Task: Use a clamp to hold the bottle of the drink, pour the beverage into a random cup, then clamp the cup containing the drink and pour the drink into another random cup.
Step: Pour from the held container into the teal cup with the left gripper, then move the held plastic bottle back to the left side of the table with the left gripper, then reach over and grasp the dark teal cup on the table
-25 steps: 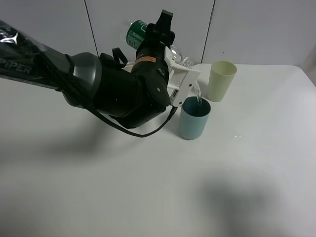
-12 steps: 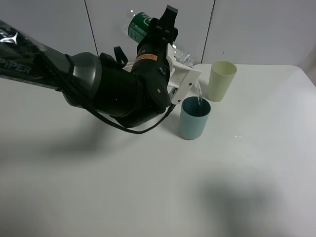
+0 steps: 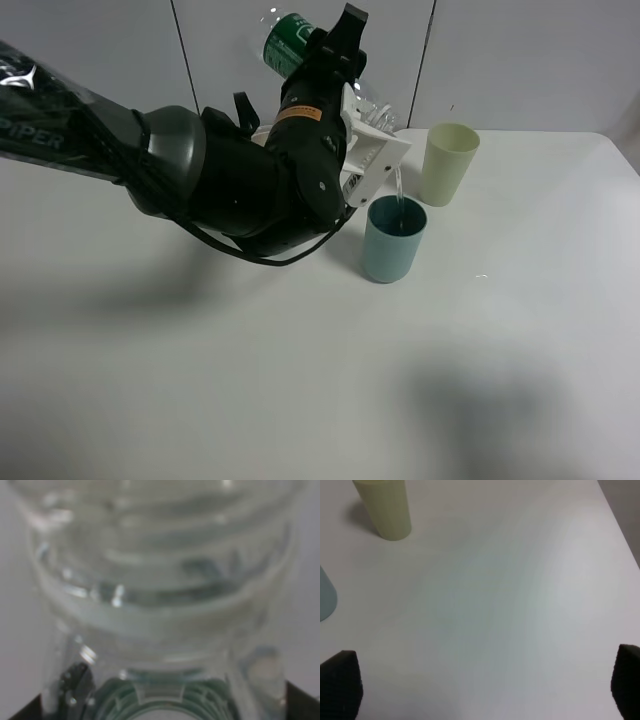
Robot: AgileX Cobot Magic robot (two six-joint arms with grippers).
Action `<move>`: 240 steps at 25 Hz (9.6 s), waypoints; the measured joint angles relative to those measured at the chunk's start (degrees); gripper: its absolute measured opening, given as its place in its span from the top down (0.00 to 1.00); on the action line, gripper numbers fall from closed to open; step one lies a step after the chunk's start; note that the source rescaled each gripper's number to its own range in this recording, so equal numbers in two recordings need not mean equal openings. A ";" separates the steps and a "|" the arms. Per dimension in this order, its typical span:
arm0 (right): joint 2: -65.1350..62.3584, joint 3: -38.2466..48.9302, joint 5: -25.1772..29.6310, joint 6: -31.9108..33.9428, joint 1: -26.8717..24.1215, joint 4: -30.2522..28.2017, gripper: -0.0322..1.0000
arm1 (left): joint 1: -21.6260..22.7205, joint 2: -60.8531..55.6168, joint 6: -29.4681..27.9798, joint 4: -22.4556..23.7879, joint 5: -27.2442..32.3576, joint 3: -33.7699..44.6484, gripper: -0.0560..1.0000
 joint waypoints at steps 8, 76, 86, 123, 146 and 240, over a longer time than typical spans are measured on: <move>0.00 0.00 0.00 0.00 0.00 0.00 0.00 | 0.00 0.00 0.00 4.22 -0.95 0.00 0.87; 0.00 0.00 0.00 0.00 0.00 0.00 0.00 | 11.31 -25.89 -83.77 12.03 22.11 22.87 0.87; 0.00 0.00 0.00 0.00 0.00 0.00 0.00 | 17.22 -31.45 -115.13 26.18 22.75 35.37 0.87; 0.00 0.00 0.00 0.00 0.00 0.00 0.00 | 47.98 -11.68 -151.66 69.95 3.42 48.71 0.87; 0.00 0.00 0.00 0.00 0.00 0.00 0.00 | 48.49 -8.23 -151.29 70.14 -0.11 48.71 0.87; 0.00 0.00 0.00 0.00 0.00 0.00 0.00 | 56.48 -116.04 -149.34 59.94 119.39 25.14 0.00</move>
